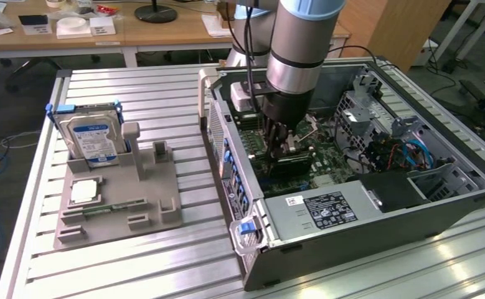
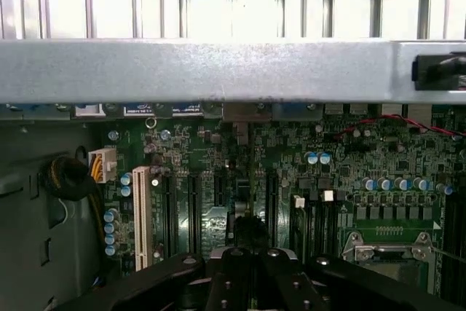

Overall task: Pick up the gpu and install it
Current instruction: 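Press down on the gpu until it lock into place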

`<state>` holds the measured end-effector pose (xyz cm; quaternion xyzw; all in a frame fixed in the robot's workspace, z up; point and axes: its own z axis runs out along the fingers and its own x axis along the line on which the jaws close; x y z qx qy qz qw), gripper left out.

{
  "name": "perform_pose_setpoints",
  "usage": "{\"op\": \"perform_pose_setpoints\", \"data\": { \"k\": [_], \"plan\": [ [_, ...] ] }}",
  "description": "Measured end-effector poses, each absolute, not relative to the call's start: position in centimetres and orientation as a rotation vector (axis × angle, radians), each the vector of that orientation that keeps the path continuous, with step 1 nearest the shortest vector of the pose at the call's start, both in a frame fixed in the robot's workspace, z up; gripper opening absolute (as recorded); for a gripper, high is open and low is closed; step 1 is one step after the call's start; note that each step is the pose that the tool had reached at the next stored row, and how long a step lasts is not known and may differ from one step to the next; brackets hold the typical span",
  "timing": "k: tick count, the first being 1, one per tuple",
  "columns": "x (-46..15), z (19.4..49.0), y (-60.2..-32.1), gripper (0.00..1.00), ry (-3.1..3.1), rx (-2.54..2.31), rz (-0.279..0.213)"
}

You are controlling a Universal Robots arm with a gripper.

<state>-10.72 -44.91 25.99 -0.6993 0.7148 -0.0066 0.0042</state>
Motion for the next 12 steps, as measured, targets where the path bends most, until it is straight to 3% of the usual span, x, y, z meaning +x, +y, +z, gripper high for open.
{"op": "perform_pose_setpoints", "data": {
  "k": [12],
  "plan": [
    [-10.7, 27.2, -45.0, 0.11, 2.237, -2.189, -0.02]
  ]
}}
